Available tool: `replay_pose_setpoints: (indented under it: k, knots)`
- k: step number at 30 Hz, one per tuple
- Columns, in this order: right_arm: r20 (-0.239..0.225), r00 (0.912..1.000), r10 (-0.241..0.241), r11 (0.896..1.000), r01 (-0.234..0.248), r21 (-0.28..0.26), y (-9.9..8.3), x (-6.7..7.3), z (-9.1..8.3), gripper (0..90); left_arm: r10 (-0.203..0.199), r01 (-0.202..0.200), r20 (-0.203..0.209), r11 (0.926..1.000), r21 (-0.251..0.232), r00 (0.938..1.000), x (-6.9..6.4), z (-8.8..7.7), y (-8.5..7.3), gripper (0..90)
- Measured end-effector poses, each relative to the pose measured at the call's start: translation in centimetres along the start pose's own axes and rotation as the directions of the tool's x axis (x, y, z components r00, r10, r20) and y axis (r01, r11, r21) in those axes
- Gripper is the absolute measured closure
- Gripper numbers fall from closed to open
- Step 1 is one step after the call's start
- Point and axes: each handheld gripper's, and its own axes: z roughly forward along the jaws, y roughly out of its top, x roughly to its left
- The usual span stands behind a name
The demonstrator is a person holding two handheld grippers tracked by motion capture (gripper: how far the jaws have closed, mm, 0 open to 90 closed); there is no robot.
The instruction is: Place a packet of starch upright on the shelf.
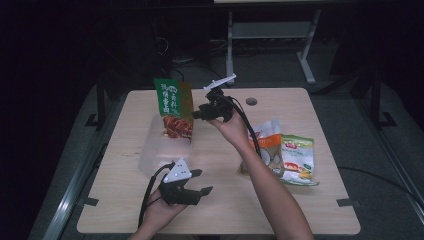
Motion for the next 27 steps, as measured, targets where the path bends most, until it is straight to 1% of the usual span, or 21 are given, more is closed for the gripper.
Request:
replay_pose_setpoints:
  k: [1,6,11,15,17,22,26,27]
  knots:
    - [-0.002,1.0,0.001,1.0,-0.001,0.003,-0.1,-0.1,-0.3,51.3,-0.007,0.007,0.002,1.0,0.0,1.0,0.0,0.0,0.0,33.6]
    - [-0.02,0.9996,0.018,1.0,-0.018,-0.003,-0.8,-0.4,-1.8,48.7,-0.002,0.002,0.003,1.0,0.002,1.0,0.0,0.1,0.0,33.4]
    - [-0.017,0.9997,0.018,1.0,-0.018,0.006,-1.5,-0.7,-3.1,45.5,0.003,-0.003,-0.001,1.0,0.007,1.0,0.1,0.1,0.1,33.2]
    - [-0.019,0.9995,0.027,1.0,-0.027,0.01,-2.2,-0.9,-4.2,44.0,0.005,-0.005,-0.002,0.9999,0.011,1.0,0.2,0.0,0.1,33.2]
    - [-0.018,0.9995,0.025,1.0,-0.025,0.009,-2.5,-1.0,-4.7,43.5,-0.006,0.006,-0.001,1.0,0.001,1.0,0.2,0.1,0.1,33.1]
    - [-0.015,0.9989,0.045,0.999,-0.044,0.012,-3.4,-1.4,-5.9,41.8,-0.006,0.006,-0.003,1.0,0.004,1.0,0.2,0.1,0.0,33.1]
    - [-0.01,0.9979,0.064,0.997,-0.064,0.037,-3.9,-1.7,-6.8,39.6,0.002,-0.002,-0.007,1.0,0.005,1.0,0.1,0.1,0.0,33.2]
    - [-0.009,0.998,0.062,0.997,-0.062,0.043,-4.0,-1.7,-7.0,39.4,0.005,-0.005,-0.007,1.0,0.008,1.0,0.2,0.0,0.0,33.2]
